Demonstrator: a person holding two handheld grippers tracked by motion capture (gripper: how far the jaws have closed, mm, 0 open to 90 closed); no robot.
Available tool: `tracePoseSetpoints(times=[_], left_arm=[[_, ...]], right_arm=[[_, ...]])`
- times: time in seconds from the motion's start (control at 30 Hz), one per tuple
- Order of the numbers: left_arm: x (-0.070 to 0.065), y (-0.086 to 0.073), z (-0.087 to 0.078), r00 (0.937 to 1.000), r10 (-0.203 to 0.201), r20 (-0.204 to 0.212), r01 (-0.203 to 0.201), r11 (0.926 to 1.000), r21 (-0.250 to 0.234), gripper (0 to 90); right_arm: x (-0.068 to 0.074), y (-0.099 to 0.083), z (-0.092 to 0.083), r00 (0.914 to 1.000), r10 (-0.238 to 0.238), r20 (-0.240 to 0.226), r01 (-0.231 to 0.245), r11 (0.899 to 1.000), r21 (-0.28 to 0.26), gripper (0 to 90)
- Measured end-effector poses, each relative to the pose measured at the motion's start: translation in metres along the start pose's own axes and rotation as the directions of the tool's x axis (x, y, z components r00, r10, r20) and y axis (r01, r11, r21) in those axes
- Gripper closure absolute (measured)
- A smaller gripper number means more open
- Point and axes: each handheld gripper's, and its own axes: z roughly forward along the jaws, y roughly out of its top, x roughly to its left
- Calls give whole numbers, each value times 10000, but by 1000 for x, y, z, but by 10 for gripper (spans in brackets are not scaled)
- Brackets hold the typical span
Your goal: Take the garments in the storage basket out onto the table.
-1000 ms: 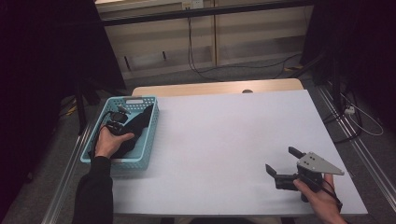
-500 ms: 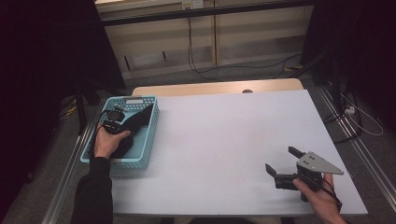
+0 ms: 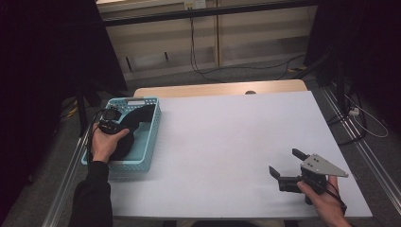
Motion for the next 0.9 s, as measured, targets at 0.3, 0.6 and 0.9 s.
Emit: tracePoseSetpoints(times=[0.3, 0.6, 0.9], left_arm=[[1, -4, -14, 9997, -150, 170, 164, 9963, -844, 670], [-1, -12, -22, 9994, -262, 219, 296, 9845, -1726, 671], [-3, -17, -30, 9989, -404, 230, 451, 9610, -2727, 670]], right_arm=[[0, 0, 0, 10000, -2, 23, 2, 10000, -9, 6], [0, 0, 0, 10000, 23, 27, -23, 10000, -11, 6], [1, 0, 1, 10000, 45, 25, -45, 10000, 19, 6]])
